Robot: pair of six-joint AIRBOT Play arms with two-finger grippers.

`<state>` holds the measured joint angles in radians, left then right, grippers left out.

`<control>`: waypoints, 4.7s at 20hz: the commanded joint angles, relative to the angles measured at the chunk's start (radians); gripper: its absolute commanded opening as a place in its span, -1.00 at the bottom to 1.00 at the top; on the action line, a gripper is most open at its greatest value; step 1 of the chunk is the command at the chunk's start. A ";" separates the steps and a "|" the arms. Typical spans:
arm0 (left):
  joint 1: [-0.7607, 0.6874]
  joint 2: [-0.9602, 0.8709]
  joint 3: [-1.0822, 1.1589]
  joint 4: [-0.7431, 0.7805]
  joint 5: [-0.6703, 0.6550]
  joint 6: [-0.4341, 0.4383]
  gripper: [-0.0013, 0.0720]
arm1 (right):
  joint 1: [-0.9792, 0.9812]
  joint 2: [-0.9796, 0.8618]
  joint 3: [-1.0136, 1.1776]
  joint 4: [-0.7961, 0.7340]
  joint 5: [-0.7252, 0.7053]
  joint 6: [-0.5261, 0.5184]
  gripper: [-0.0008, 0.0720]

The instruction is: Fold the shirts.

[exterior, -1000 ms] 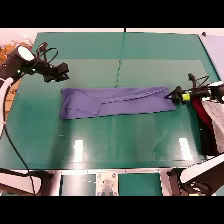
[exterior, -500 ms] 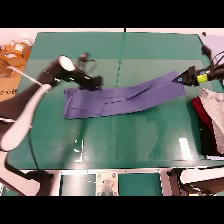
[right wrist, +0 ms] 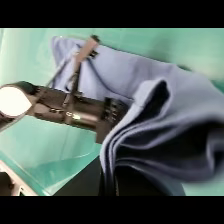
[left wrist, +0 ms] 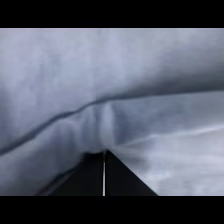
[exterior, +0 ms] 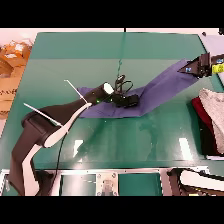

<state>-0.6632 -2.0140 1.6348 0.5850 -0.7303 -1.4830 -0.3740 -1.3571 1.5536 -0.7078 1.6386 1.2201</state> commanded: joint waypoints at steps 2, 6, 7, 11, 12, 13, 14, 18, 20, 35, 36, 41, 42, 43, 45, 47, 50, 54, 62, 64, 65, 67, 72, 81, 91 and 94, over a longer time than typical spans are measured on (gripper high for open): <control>0.071 -0.022 0.108 -0.030 -0.191 0.053 -0.91 | 0.007 0.009 0.000 0.035 0.000 0.003 -0.93; 0.249 -0.021 0.336 0.113 -0.549 0.016 -0.91 | 0.080 0.009 0.000 0.118 -0.019 0.035 -0.93; 0.294 -0.021 0.420 0.175 -0.630 -0.014 -0.91 | 0.132 0.009 0.000 0.121 -0.051 0.050 -0.93; 0.468 0.101 0.505 0.373 -0.748 -0.058 -0.91 | 0.439 -0.005 0.000 0.121 -0.317 0.087 -0.93; 0.513 0.151 0.484 0.424 -0.757 -0.056 -0.91 | 0.524 -0.022 0.000 0.121 -0.392 0.091 -0.93; 0.560 0.200 0.466 0.476 -0.771 -0.053 -0.90 | 0.616 -0.052 0.000 0.121 -0.469 0.105 -0.93; 0.603 0.239 0.452 0.515 -0.785 -0.053 -0.90 | 0.703 -0.093 0.000 0.120 -0.547 0.108 -0.93; 0.751 0.323 0.442 0.536 -0.846 -0.018 -0.90 | 0.993 -0.347 0.000 0.122 -0.877 0.109 -0.92; 0.793 0.327 0.442 0.536 -0.873 0.002 -0.90 | 1.103 -0.507 0.001 0.146 -1.076 0.135 -0.04; 0.831 0.327 0.442 0.537 -0.875 0.070 -0.90 | 0.355 -0.252 -0.171 -0.082 -0.407 0.128 0.61; 0.831 0.327 0.442 0.537 -0.875 0.069 -0.90 | 0.334 -0.253 -0.236 -0.082 -0.412 0.084 0.62; 0.831 0.327 0.442 0.537 -0.875 0.047 -0.90 | 0.392 -0.309 -0.498 0.061 -0.595 -0.146 0.62; 0.831 0.327 0.442 0.537 -0.875 0.047 -0.90 | 0.425 -0.336 -0.505 0.125 -0.608 -0.185 0.62; 0.831 0.327 0.442 0.537 -0.875 0.047 -0.90 | 0.460 -0.359 -0.502 0.191 -0.616 -0.229 0.62; 0.831 0.327 0.442 0.537 -0.877 0.047 -0.90 | 0.538 -0.400 -0.487 0.309 -0.648 -0.267 0.62; 0.831 0.327 0.442 0.537 -0.883 0.048 -0.90 | 0.596 -0.418 -0.456 0.368 -0.663 -0.281 -0.36; 0.832 0.327 0.442 0.537 -0.885 0.051 -0.90 | 0.617 -0.378 -0.344 0.392 -0.607 -0.268 -0.93; 0.832 0.327 0.442 0.537 -0.884 0.051 -0.90 | 0.500 -0.223 -0.103 0.393 -0.565 -0.089 -0.93; 0.831 0.327 0.442 0.529 -0.899 0.041 -0.90 | -0.071 -0.168 0.203 0.390 -0.600 0.244 -0.93; 0.831 0.327 0.442 0.529 -0.904 0.041 -0.90 | -0.200 -0.169 0.200 0.373 -0.623 0.243 -0.93; 0.831 0.327 0.442 0.529 -0.904 0.043 -0.90 | -0.256 -0.169 0.200 0.357 -0.639 0.243 -0.93; 0.831 0.327 0.442 0.529 -0.900 0.043 -0.90 | -0.348 -0.169 0.200 0.323 -0.658 0.242 -0.93; 0.831 0.327 0.442 0.529 -0.903 0.039 -0.90 | -0.500 -0.169 0.200 0.193 -0.565 0.265 -0.93; 0.831 0.327 0.441 0.529 -0.935 0.014 -0.90 | -0.651 0.035 0.198 -0.323 -0.206 0.521 -0.93; 0.831 0.327 0.441 0.463 -0.939 0.014 -0.90 | -0.652 0.234 -0.378 -0.858 -0.052 0.605 -0.93; 0.831 0.327 0.441 0.446 -0.943 0.014 -0.90 | -0.667 0.232 -0.503 -0.932 -0.049 0.600 0.71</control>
<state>0.1677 -1.6875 2.0762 1.0557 -1.6691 -1.4685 -1.0309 -1.1366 1.1828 -1.5314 1.5787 1.8160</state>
